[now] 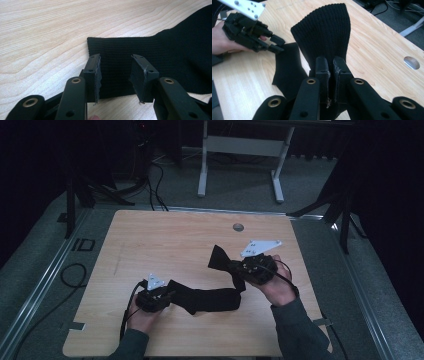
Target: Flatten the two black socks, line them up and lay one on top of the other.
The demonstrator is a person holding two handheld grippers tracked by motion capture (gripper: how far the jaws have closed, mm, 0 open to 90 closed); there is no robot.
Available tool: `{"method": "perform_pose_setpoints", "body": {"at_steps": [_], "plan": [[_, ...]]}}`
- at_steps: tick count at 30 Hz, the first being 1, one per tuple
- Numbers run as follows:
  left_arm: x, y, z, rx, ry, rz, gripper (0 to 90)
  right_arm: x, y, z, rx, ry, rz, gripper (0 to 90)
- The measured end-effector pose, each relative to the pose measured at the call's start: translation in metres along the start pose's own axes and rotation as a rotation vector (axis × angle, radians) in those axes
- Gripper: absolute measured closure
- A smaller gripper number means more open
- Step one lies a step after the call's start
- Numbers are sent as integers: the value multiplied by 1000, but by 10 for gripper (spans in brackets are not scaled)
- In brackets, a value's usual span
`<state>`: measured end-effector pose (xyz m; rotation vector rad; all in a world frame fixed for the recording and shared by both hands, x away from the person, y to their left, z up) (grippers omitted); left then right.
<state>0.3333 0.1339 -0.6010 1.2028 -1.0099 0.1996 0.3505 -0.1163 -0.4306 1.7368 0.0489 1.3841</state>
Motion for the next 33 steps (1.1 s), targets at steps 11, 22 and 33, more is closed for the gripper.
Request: {"method": "perform_pose_setpoints", "body": {"at_steps": [11, 22, 33], "plan": [[0, 0, 0, -1, -2, -1, 603, -7, -7, -8, 20, 27, -19, 842], [0, 1, -1, 1, 3, 4, 603, -16, -37, -17, 89, -4, -36, 842], [1, 1, -2, 3, 8, 7, 603, -21, -82, -37, 167, -56, -55, 842]]}}
Point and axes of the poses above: each handheld gripper's, and its own axes: y roughly backward along the jaws, x roughly out of its top, z roughly to its right, the point moved 7 cm from there along -y, roughly forward along the jaws, and after that the axes turned 5 degrees about -y, right-handed, at the moved point
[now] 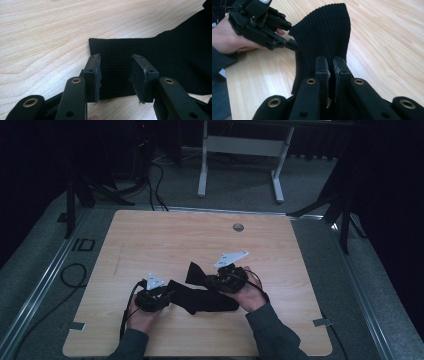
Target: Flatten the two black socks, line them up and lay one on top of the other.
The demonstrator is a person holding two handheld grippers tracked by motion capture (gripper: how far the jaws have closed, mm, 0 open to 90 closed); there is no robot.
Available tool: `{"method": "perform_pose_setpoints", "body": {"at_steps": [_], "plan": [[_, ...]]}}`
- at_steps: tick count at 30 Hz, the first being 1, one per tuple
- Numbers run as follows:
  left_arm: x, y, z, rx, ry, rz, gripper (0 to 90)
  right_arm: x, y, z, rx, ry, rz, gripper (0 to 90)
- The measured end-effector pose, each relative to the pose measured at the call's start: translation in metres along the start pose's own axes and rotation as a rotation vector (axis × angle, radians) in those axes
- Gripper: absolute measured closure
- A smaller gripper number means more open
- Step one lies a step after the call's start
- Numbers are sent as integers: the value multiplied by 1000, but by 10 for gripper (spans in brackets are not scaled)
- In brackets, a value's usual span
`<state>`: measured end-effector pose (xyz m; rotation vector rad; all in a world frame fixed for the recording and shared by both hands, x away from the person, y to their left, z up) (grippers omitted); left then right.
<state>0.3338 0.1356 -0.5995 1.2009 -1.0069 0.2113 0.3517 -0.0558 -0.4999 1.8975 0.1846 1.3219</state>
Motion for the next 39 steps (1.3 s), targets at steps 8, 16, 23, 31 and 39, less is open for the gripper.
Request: {"method": "perform_pose_setpoints", "body": {"at_steps": [8, 16, 23, 31, 39], "plan": [[1, 1, -1, 1, -2, 7, 603, 3, -22, -7, 12, -31, -14, 842], [4, 7, 0, 3, -8, 26, 603, 0, -42, -7, -11, -55, -41, 842], [8, 16, 4, -16, -25, 65, 606, -1, -55, -11, -20, -60, -59, 842], [12, 27, 1, -6, -28, 88, 606, -5, -69, -12, -24, -74, -77, 842], [-1, 25, -13, 23, 27, 11, 788, -6, -84, -20, -12, -79, -103, 842]]}}
Point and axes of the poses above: each handheld gripper's, and its own axes: y roughly backward along the jaws, x roughly out of its top, z roughly to its right, the point moved 7 cm from there along -y, roughly forward along the jaws, and after that the axes turned 5 degrees about -y, right-handed, at the moved point
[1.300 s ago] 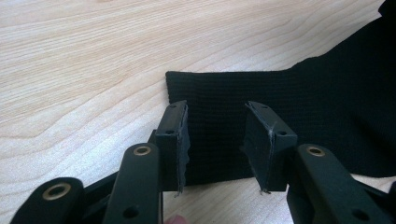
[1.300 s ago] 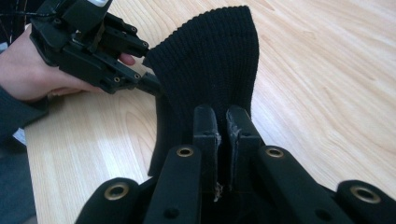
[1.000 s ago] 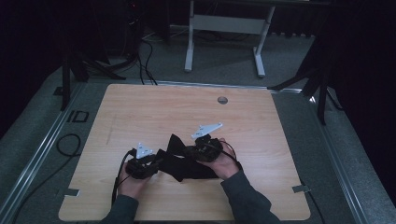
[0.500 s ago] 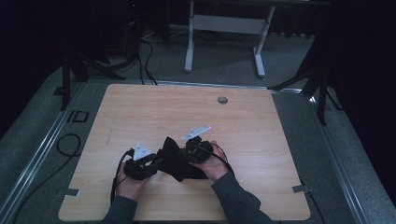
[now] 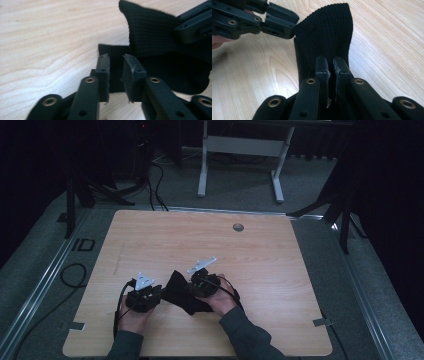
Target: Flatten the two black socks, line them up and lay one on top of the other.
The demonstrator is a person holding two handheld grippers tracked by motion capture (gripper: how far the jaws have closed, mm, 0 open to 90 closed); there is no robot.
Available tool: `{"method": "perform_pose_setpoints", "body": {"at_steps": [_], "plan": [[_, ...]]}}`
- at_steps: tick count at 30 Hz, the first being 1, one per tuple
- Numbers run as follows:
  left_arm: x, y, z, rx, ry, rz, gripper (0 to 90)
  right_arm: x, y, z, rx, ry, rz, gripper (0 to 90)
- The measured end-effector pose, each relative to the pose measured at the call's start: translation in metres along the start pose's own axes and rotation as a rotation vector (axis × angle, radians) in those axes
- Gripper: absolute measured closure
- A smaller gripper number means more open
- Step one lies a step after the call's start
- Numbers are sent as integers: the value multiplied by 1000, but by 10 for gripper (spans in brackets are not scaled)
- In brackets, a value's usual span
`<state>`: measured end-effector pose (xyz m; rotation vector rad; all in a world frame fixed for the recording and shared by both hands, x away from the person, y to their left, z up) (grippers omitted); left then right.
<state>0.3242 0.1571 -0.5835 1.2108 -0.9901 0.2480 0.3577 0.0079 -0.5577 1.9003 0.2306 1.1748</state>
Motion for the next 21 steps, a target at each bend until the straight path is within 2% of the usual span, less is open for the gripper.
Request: {"method": "perform_pose_setpoints", "body": {"at_steps": [4, 10, 17, 21], "plan": [[-9, -6, -6, 5, 14, -64, 841, 1, -1, -1, -11, 7, -1, 842], [-14, -14, -4, 4, -19, -117, 853, 1, 4, 1, -14, 1, 3, 842], [-14, -15, -3, 4, -8, -120, 873, 10, 24, -1, -18, 8, 35, 842], [-15, -15, -3, 2, 3, -119, 873, 11, 20, -5, -17, 11, 24, 841]]}}
Point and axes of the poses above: each handheld gripper's, and its own axes: y roughly backward along the jaws, x roughly out of its top, z roughly to its right, the point moved 7 cm from there along -y, roughly forward along the jaws, and after that the axes turned 5 degrees about -y, right-handed, at the moved point
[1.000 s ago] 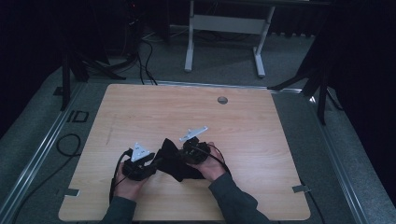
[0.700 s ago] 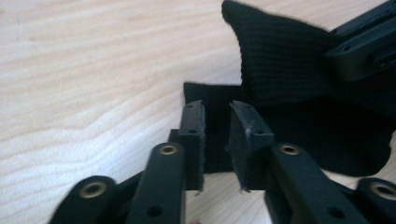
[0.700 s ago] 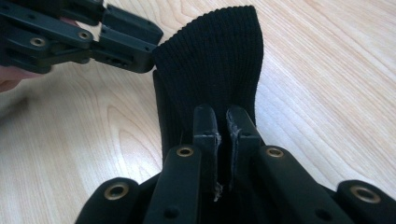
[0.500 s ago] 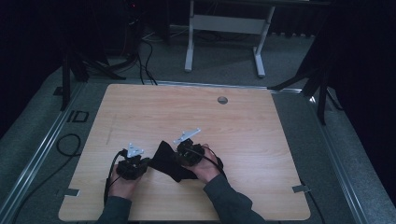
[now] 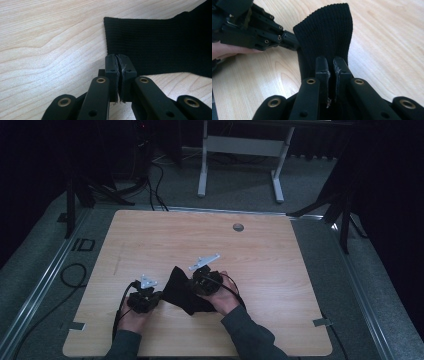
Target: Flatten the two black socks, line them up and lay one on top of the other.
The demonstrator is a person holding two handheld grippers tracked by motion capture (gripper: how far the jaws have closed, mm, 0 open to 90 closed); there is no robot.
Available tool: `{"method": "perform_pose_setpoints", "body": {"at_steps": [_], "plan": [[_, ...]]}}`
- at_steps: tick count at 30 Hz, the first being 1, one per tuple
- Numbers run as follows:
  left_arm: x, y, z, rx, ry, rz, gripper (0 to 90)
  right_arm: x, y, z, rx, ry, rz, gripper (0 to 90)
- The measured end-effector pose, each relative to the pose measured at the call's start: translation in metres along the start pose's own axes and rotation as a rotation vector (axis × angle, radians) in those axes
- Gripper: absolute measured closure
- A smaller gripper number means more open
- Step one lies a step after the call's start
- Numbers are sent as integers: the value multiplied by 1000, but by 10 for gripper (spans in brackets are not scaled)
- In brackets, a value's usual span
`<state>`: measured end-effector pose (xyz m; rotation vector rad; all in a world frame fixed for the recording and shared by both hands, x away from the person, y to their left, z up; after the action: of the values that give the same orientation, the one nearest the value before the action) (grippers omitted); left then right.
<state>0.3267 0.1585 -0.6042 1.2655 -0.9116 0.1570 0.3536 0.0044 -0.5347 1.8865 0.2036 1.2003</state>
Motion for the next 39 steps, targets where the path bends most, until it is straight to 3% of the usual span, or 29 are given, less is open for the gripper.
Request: {"method": "perform_pose_setpoints", "body": {"at_steps": [7, 11, 17, 24, 28, 31, 34, 39], "plan": [[0, 0, 2, -16, -1, -1, 872, -11, -34, -5, 3, -6, -67, 842], [-1, 0, 2, -32, 1, -6, 872, -16, -48, -2, -4, -37, -95, 842], [-3, -2, 5, -41, -9, -23, 865, -23, -61, -1, -11, -62, -125, 840], [-3, 0, 4, -38, -14, -22, 838, -26, -63, 0, -9, -79, -128, 838], [1, 9, 0, -26, 6, 32, 829, -27, -64, 1, -8, -81, -132, 838], [7, 17, 1, -47, 15, 104, 828, -27, -65, 0, -12, -76, -137, 838], [13, 17, 7, -55, -24, 132, 828, -27, -65, 0, -16, -75, -140, 838], [13, -2, 14, -15, -92, 72, 827, -27, -65, 0, -17, -70, -137, 839]]}}
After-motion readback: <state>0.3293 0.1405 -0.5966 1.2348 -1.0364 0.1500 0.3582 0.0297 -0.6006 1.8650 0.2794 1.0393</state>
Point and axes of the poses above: each handheld gripper's, and its own axes: y roughly backward along the jaws, x roughly out of its top, z roughly to its right, the point moved 7 cm from there along -y, roughly forward along the jaws, and after that the axes turned 5 degrees about -y, right-handed, at the moved point
